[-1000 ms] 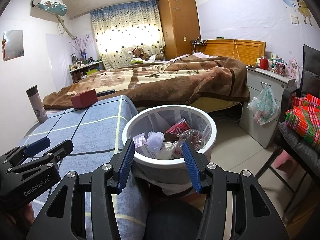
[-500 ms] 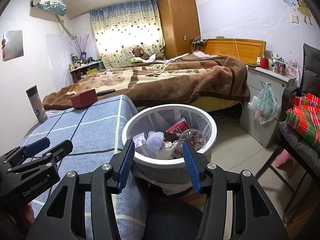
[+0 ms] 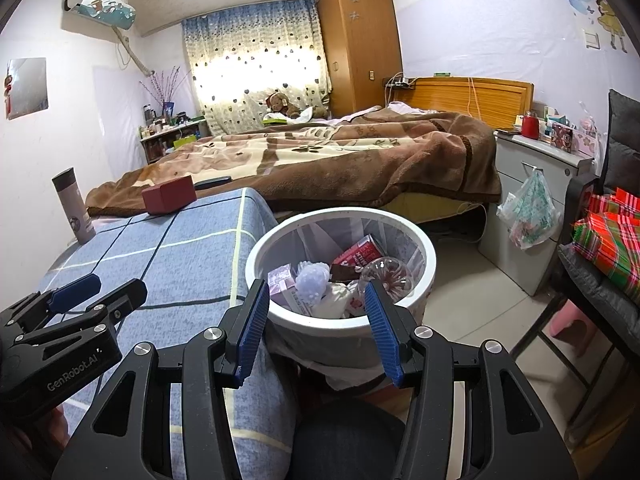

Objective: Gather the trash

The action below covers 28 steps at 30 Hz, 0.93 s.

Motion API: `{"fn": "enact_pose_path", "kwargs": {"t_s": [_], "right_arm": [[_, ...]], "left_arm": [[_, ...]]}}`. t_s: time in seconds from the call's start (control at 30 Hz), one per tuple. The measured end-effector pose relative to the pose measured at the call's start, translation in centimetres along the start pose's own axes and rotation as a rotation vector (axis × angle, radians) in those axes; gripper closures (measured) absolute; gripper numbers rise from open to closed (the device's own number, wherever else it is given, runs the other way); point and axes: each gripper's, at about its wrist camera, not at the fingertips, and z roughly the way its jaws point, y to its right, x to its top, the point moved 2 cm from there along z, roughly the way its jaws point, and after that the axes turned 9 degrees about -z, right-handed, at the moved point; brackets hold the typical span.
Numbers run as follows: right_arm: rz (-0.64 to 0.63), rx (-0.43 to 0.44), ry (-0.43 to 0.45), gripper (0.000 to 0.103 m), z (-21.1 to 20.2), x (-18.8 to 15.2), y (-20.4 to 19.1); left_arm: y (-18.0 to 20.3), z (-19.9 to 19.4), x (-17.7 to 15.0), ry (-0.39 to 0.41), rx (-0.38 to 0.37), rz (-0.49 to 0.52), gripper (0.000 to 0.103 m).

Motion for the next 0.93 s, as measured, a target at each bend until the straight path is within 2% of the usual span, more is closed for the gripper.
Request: {"fn": "enact_pose_path", "kwargs": {"t_s": [0.93], "right_arm": [[-0.001,0.0,-0.004,0.052,0.05,-0.02,-0.23]], "left_arm": [[0.16,0.21,-0.13,-0.006,0.007,0.003,0.036]]}}
